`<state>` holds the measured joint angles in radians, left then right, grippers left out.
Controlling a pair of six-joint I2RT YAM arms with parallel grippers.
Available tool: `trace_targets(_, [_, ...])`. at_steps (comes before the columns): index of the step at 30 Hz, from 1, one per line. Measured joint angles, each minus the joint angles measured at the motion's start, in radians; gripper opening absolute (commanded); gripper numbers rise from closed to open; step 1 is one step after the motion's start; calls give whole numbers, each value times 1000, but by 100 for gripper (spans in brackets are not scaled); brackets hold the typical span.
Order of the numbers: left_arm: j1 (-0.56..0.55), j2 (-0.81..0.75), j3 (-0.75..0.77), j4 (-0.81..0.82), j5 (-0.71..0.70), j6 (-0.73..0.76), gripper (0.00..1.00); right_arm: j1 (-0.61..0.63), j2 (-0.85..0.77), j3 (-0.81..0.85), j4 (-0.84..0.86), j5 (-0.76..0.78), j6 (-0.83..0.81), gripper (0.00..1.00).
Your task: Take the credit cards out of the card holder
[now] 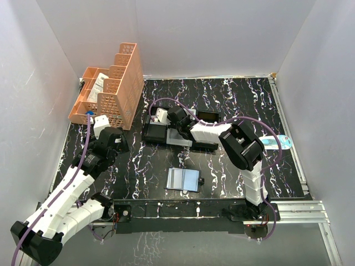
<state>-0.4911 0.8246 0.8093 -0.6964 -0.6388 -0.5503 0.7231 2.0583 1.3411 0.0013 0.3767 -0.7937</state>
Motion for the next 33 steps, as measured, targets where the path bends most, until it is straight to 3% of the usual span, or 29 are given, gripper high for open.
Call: trace_targets(33, [0, 13, 0, -1, -1, 0, 99, -25, 11, -15, 0, -75, 89, 38])
